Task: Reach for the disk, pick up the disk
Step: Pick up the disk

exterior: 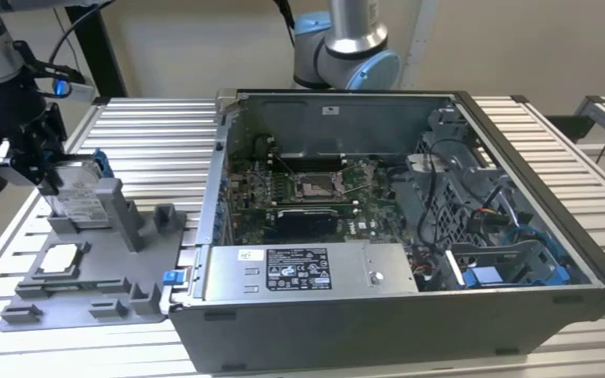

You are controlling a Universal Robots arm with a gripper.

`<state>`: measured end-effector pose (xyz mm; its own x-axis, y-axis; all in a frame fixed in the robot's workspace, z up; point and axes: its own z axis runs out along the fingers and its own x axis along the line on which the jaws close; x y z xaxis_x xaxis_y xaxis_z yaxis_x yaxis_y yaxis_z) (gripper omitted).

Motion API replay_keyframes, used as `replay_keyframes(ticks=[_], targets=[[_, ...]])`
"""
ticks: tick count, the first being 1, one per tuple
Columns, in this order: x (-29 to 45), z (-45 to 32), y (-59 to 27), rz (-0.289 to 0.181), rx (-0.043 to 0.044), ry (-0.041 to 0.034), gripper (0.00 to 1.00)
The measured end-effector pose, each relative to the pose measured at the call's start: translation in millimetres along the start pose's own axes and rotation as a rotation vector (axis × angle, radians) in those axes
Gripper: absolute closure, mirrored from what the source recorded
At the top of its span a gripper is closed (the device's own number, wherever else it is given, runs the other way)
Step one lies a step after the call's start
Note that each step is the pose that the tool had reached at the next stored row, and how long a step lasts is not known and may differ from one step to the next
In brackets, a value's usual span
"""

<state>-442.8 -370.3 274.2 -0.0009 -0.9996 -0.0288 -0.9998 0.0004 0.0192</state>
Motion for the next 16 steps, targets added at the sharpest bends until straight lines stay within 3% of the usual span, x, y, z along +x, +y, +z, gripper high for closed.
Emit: replay_keyframes(ticks=[16], targets=[[0.2,8.2,-0.2,0.000,-0.0019,0.0001,0.00]])
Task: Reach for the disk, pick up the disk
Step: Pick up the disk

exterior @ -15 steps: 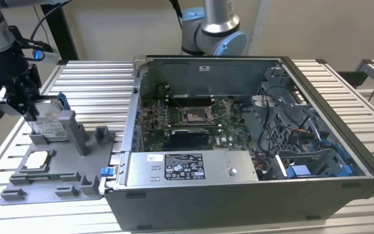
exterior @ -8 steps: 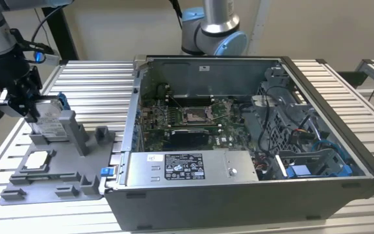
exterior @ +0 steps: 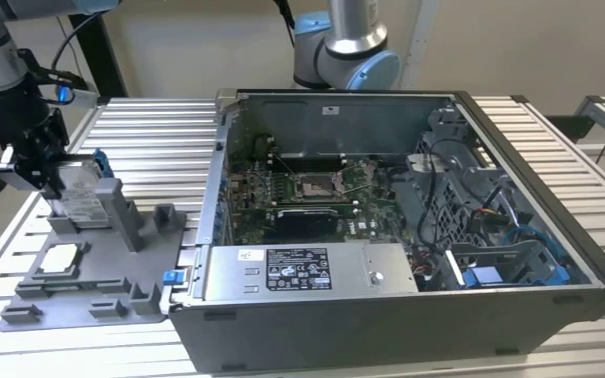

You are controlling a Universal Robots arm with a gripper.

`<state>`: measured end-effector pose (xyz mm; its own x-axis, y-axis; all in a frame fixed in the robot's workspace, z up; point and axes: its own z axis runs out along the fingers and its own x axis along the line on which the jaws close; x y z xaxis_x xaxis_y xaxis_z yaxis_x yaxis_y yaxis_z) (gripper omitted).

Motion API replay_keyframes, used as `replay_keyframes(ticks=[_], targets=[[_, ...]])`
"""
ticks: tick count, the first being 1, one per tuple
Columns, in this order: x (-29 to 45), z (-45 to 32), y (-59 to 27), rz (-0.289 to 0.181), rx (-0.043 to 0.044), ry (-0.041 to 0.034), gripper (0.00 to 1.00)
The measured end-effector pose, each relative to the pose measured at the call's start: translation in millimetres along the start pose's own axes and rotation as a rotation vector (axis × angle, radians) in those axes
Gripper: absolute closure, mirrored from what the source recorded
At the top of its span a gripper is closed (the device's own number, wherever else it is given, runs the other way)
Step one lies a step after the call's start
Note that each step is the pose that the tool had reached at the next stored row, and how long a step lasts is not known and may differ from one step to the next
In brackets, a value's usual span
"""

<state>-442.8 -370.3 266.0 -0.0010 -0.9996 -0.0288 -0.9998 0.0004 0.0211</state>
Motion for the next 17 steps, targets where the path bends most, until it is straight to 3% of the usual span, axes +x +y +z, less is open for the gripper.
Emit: replay_keyframes(ticks=[17], targets=[[0.0,0.6,-1.2,0.000,0.0002,-0.0001,0.00]])
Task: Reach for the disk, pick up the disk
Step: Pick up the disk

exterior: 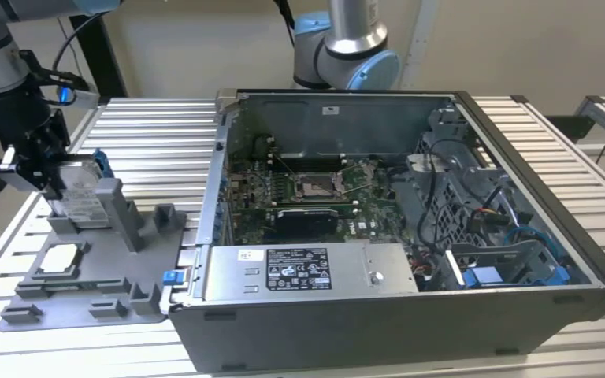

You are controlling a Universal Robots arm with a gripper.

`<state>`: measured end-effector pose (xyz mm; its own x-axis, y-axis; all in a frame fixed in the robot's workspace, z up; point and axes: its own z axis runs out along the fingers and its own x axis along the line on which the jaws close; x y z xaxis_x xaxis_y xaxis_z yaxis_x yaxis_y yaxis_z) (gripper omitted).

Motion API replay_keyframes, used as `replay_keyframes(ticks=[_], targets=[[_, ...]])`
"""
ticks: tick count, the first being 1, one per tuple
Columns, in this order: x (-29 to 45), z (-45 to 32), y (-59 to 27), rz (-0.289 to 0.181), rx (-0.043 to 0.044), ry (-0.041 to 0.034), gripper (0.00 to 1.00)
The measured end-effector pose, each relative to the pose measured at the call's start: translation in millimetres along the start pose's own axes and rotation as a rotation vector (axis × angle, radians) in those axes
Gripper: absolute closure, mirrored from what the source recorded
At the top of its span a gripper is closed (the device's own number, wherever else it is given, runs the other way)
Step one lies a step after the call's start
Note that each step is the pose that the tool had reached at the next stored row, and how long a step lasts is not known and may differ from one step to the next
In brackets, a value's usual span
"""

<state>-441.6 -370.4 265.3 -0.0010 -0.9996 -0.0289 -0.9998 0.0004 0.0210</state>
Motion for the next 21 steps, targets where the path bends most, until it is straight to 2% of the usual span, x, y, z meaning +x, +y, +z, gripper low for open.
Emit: replay_keyframes(ticks=[2,3,21], targets=[[0.0,0.0,0.0,0.000,0.0000,0.0000,0.00],[0.0,0.0,-0.1,0.000,0.0000,0.0000,1.00],[0.0,-1.3,-1.0,0.000,-0.0002,0.0001,1.00]])
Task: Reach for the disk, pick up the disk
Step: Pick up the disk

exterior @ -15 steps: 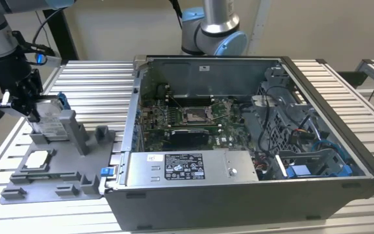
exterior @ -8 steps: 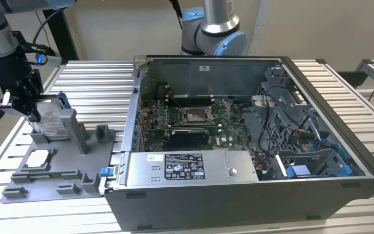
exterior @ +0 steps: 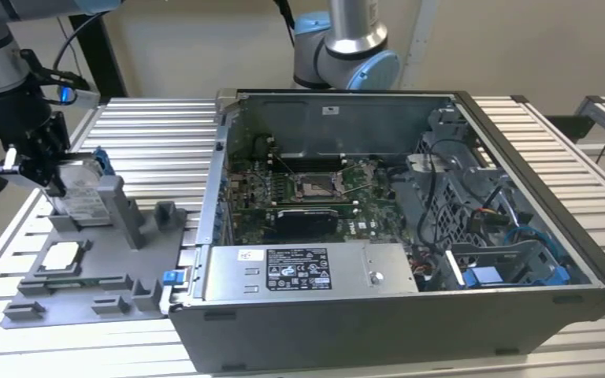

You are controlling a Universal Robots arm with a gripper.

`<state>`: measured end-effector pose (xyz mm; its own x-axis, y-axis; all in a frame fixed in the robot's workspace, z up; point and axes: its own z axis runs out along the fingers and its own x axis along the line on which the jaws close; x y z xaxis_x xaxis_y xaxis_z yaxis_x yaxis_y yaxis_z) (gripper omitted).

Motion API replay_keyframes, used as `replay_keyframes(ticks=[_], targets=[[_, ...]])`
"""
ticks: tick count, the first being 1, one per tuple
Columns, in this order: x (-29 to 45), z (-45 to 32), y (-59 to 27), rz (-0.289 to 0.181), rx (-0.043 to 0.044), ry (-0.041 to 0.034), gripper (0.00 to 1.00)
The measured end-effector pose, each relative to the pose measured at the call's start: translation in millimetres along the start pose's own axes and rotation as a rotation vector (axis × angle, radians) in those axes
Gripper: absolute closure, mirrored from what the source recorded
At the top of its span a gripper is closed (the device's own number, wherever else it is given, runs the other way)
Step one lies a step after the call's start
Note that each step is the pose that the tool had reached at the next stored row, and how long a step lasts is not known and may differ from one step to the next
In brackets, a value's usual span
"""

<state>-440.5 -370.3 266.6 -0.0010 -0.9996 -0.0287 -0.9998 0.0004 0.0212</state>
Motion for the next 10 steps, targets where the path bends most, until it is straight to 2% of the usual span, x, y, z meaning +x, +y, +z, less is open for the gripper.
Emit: replay_keyframes(ticks=[10], targets=[[-0.2,-7.8,0.2,0.000,0.0002,0.0001,1.00]])
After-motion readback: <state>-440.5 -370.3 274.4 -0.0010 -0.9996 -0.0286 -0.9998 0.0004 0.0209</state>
